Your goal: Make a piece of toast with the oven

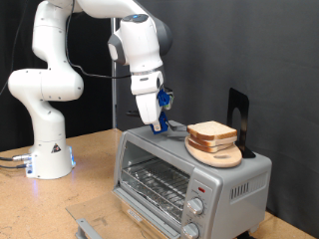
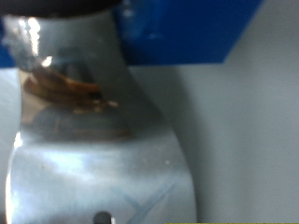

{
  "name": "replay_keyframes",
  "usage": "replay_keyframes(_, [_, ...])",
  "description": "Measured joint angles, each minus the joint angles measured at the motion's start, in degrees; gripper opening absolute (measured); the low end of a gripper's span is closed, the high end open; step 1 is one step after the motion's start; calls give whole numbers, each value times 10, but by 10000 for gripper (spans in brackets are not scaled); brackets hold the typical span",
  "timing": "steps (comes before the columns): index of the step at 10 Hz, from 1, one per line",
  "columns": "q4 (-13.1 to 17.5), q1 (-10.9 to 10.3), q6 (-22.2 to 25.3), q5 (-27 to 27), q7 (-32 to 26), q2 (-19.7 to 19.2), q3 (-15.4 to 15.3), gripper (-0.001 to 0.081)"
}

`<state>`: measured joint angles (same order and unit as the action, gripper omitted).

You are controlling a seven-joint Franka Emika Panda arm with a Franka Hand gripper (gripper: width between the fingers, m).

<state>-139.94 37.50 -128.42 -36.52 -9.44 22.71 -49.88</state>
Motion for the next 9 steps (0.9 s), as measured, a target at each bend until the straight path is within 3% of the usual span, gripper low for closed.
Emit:
replay_keyframes(3, [-9,3,-20,-7,-14,4,4,269])
replay_keyframes(6, [-70,-44,-53,-97,-148,43,55,269])
replay_keyframes(9, [-127,-70,-49,-119,-198,101,83,269])
